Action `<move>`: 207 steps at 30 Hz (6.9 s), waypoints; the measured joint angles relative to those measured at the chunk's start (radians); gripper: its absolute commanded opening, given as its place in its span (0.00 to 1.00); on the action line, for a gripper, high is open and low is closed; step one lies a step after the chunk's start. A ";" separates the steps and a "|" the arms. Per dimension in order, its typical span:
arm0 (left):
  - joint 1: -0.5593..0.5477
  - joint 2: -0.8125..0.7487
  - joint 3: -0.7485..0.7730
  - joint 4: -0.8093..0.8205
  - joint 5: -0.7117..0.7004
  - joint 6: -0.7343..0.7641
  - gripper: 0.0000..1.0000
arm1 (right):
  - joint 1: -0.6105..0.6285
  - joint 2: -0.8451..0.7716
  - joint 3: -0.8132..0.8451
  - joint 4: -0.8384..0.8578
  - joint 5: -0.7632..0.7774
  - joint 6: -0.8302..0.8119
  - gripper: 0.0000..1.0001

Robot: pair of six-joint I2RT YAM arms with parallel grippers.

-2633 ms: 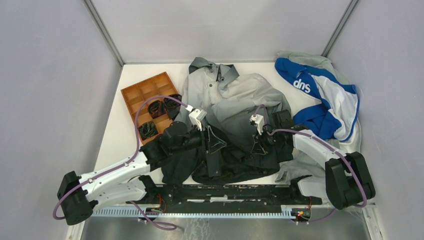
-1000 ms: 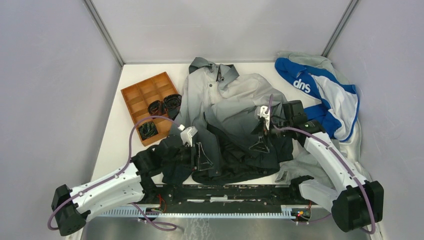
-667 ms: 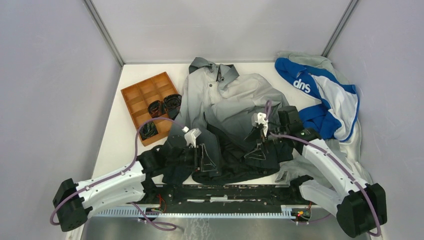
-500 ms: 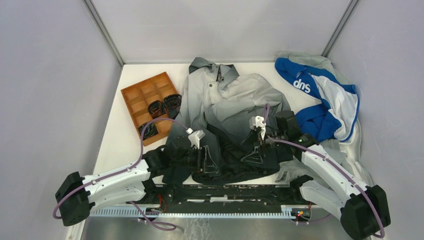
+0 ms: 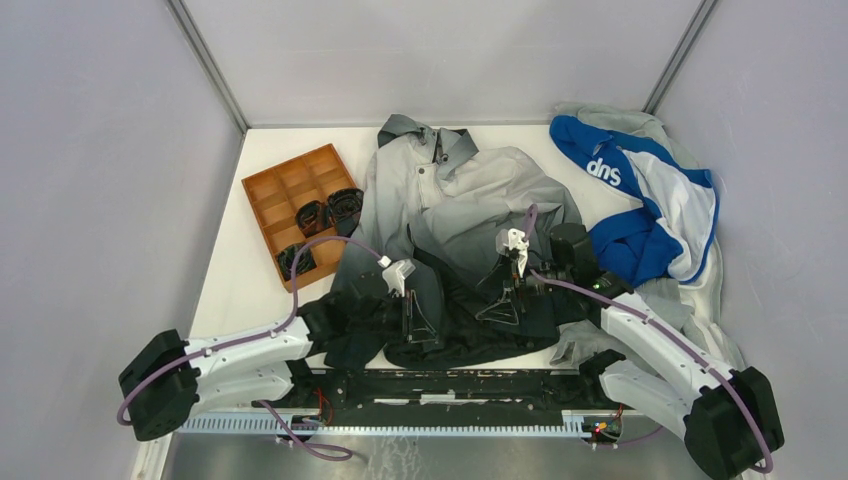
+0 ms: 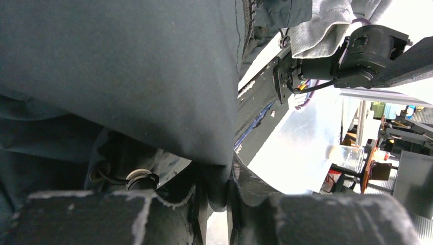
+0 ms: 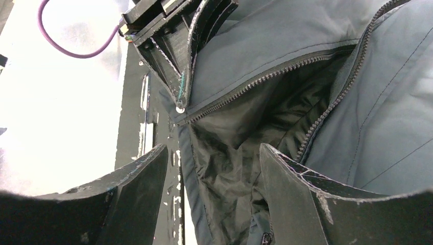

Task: Zip up the jacket
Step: Pick up the jacket from the center of the board, then insert the zipper into the jacket.

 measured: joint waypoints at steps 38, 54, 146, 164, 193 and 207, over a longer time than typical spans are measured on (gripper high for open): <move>0.020 -0.085 -0.286 0.844 -0.019 -0.039 0.02 | -0.303 0.196 0.238 -0.501 0.100 -0.346 0.81; 0.028 -0.125 -0.286 0.808 -0.015 -0.049 0.02 | -0.317 0.425 0.301 -0.720 0.169 -0.608 0.78; 0.035 0.075 -0.057 0.990 -0.205 0.275 0.02 | -0.216 0.131 0.262 0.049 -0.219 0.367 0.00; 0.035 0.101 -0.017 1.002 -0.171 0.367 0.02 | -0.184 0.114 0.228 0.216 -0.218 0.531 0.00; 0.035 0.080 -0.016 1.001 -0.187 0.391 0.02 | -0.182 0.111 0.211 0.307 -0.217 0.615 0.00; 0.035 0.079 -0.014 1.003 -0.175 0.391 0.02 | -0.181 0.099 0.177 0.367 -0.211 0.667 0.00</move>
